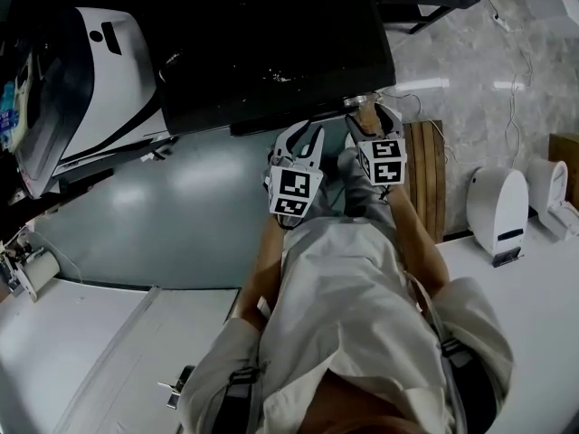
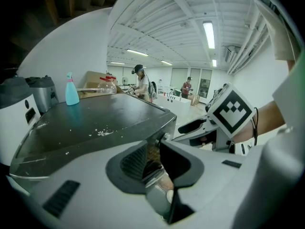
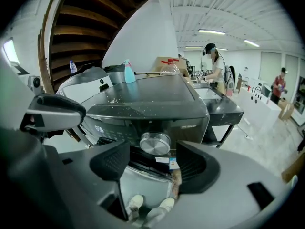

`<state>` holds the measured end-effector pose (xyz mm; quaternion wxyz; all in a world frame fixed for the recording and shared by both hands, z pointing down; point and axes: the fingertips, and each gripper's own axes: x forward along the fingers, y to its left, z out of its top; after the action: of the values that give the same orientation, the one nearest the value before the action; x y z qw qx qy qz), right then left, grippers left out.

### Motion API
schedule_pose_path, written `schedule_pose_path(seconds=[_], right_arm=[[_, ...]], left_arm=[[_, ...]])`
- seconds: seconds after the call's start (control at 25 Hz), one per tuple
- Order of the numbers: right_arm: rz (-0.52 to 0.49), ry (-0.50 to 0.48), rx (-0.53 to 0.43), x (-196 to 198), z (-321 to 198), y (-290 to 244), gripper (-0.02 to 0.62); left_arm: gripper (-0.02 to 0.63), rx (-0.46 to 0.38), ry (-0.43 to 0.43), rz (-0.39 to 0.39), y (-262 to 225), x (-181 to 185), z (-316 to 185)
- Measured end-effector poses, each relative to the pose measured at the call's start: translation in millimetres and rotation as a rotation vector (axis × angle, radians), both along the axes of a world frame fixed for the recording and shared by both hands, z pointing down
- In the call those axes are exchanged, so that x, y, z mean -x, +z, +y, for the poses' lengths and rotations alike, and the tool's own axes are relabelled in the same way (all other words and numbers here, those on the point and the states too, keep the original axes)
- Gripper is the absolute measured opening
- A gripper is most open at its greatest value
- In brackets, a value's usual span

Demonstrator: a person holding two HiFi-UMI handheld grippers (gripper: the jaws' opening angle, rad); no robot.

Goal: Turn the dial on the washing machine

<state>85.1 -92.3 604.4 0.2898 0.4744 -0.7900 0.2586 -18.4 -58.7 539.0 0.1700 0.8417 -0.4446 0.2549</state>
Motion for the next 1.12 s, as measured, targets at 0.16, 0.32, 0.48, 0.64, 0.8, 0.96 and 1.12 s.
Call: schedule_pose_path(seconds=[0.16,0.32,0.48,0.64,0.8,0.96,1.12], right_arm=[[0.016,0.006,-0.005,0.4,-3.5,8.7,0.308],[0.029,0.013,-0.014,2.6,-8.2,15.6,0.324],[0.042,0.017,-0.024,3.3,-10.2,22.3,0.331],[0.079,0.021,-0.038,4.6,-12.8,26.5,0.333],[0.091,0.015,-0.048,9.0,-16.3,29.0,0.333],[0.090,0.012,-0.049,13.1,-16.2,33.8,0.333],[0.085,0.046,-0.031,14.0,-18.3,38.4,0.322]], left_arm=[[0.089,0.010,-0.007,0.006,8.8,1.0,1.0],[0.089,0.019,-0.011,0.011,16.4,3.4,0.1],[0.089,0.029,-0.019,0.017,22.2,4.5,1.3],[0.089,0.034,-0.022,0.022,26.2,6.4,2.4],[0.089,0.036,-0.023,0.023,26.9,7.4,1.6],[0.089,0.035,-0.023,0.021,26.7,8.2,2.2],[0.089,0.035,-0.022,0.020,26.4,9.1,2.6]])
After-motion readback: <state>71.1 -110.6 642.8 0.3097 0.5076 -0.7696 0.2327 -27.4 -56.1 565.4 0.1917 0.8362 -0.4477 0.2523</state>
